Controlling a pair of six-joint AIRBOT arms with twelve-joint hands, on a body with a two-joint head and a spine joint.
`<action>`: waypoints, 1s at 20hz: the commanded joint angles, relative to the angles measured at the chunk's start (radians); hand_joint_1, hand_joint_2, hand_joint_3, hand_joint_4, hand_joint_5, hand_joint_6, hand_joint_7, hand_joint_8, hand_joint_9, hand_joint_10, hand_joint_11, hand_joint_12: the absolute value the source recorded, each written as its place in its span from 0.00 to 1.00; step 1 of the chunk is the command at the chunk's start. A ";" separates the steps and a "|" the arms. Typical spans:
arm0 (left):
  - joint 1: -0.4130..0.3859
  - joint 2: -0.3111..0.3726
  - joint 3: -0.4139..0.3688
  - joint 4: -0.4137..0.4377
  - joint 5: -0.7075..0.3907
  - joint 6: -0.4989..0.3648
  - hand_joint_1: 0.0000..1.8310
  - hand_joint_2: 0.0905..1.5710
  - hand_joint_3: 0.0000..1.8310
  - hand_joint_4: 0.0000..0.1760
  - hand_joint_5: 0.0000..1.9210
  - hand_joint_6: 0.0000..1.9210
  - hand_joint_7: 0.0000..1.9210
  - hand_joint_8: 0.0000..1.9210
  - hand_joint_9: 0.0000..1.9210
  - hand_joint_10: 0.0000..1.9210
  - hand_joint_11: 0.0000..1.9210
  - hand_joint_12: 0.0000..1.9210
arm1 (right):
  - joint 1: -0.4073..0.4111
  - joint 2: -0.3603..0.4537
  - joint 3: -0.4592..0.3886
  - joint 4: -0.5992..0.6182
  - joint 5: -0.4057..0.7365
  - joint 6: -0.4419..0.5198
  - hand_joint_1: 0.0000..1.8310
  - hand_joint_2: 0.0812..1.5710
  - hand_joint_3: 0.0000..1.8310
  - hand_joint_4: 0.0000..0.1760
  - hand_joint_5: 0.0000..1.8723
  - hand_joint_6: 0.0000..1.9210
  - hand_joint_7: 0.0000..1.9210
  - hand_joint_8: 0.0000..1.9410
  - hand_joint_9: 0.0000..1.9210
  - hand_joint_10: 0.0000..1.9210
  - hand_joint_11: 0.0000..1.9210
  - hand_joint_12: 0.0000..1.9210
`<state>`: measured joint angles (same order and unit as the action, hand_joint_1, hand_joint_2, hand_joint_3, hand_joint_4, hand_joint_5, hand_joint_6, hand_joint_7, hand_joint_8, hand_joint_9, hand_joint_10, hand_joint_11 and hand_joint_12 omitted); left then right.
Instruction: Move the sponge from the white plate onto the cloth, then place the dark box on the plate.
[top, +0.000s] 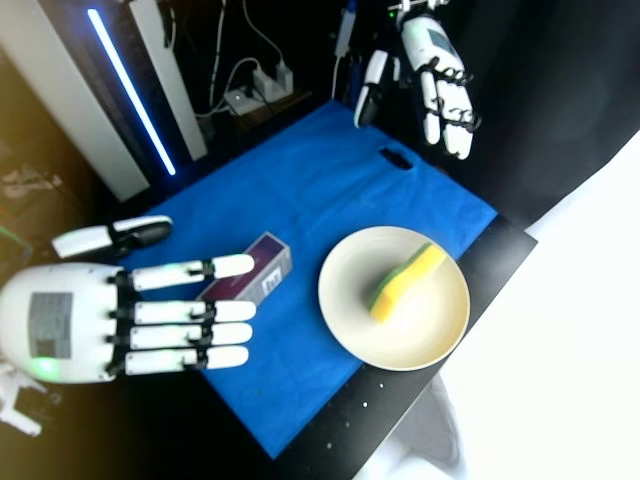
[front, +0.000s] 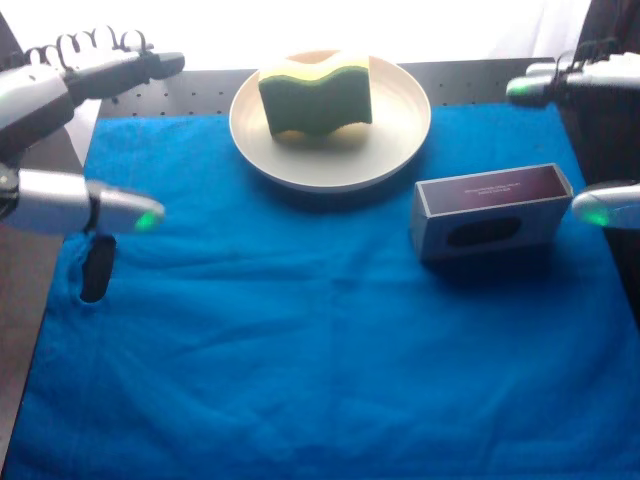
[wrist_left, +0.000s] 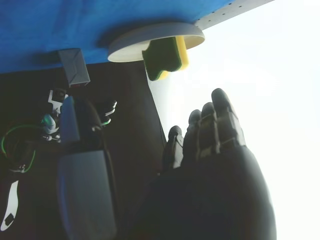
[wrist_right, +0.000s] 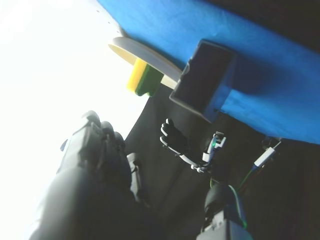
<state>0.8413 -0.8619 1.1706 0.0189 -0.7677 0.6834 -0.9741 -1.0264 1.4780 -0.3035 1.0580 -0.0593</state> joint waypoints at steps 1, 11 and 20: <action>-0.021 -0.009 0.009 -0.018 -0.100 -0.005 0.46 0.62 0.01 0.72 0.06 0.00 0.00 0.00 0.00 0.00 0.00 0.00 | 0.012 0.001 0.007 0.054 0.102 0.010 0.36 0.68 0.01 1.00 0.16 0.01 0.10 0.00 0.09 0.01 0.01 0.32; -0.374 -0.290 0.303 0.133 0.257 -0.004 0.40 0.58 0.00 0.75 0.10 0.01 0.04 0.00 0.02 0.00 0.03 0.01 | 0.013 -0.015 0.028 0.039 0.100 0.019 0.37 0.69 0.00 0.91 0.17 0.00 0.10 0.00 0.09 0.00 0.01 0.35; -0.442 -0.523 0.535 0.189 0.455 -0.003 0.42 0.60 0.00 0.85 0.14 0.00 0.13 0.01 0.12 0.00 0.07 0.13 | 0.013 -0.028 0.050 0.030 0.100 0.026 0.42 0.67 0.00 0.95 0.17 0.00 0.10 0.00 0.09 0.00 0.00 0.35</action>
<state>0.4152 -1.3941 1.7107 0.2138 -0.2184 0.6834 -0.9741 -1.0538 1.5211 -0.3286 1.0496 -0.0418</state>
